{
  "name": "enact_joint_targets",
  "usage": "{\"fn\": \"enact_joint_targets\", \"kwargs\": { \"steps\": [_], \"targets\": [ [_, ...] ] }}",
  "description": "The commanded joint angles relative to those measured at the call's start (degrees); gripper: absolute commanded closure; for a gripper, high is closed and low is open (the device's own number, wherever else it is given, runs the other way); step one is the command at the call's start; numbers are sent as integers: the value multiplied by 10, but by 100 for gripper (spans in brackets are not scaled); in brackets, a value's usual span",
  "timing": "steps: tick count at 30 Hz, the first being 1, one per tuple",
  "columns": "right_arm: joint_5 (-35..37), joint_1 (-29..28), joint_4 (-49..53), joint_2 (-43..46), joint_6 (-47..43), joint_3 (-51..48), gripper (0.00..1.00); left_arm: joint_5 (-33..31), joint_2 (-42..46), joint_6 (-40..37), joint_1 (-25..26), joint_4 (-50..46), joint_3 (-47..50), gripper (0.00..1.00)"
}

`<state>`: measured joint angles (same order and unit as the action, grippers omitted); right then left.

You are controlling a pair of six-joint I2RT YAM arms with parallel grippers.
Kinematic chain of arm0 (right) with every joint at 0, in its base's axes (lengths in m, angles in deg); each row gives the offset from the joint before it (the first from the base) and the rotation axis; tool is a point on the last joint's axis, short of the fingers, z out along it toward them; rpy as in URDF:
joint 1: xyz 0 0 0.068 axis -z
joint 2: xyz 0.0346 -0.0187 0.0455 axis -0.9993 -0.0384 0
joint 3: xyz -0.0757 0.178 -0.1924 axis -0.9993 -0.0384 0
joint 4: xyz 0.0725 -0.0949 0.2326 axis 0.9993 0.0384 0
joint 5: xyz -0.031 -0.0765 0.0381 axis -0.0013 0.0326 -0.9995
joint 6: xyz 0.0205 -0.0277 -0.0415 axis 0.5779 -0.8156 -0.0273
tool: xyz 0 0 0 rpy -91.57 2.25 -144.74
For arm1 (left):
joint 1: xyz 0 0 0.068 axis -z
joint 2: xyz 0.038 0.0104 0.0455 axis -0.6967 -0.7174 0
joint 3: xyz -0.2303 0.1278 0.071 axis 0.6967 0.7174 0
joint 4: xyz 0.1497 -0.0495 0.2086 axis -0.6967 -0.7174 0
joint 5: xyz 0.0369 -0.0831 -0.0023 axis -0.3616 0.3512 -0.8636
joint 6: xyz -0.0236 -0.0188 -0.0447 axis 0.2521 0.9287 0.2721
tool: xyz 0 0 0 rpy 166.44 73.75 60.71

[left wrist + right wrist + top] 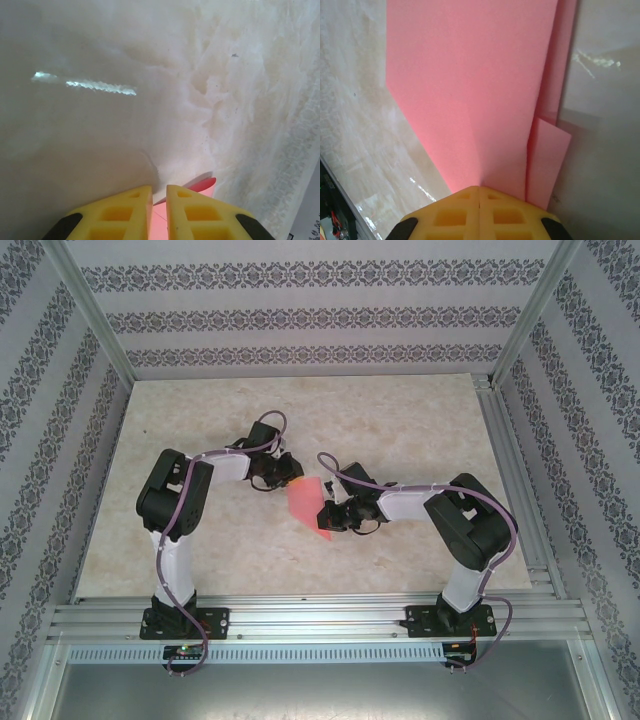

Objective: Fold a paper plane with a square sheet of paper (pick it up from the middle)
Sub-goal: Fourth fold the wing at the center of the table.

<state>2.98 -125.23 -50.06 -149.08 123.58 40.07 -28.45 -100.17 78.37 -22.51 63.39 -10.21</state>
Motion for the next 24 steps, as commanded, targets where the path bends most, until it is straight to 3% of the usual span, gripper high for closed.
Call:
{"fn": "enact_joint_targets", "kwargs": {
  "steps": [1,8,13,18,24],
  "targets": [
    [80,9,98,-42,-13,-25,100,-57,-23,-32,-44,-1,-15,81],
    [59,12,78,-38,-6,-21,100,21,37,-27,-50,4,-38,74],
    [52,12,76,-33,-5,-11,100,37,105,4,-15,12,8,73],
    [47,14,73,-32,-2,-6,100,63,113,63,43,92,74,78],
    [51,14,82,-30,-3,-1,100,42,94,117,80,144,131,84]
  ]
}}
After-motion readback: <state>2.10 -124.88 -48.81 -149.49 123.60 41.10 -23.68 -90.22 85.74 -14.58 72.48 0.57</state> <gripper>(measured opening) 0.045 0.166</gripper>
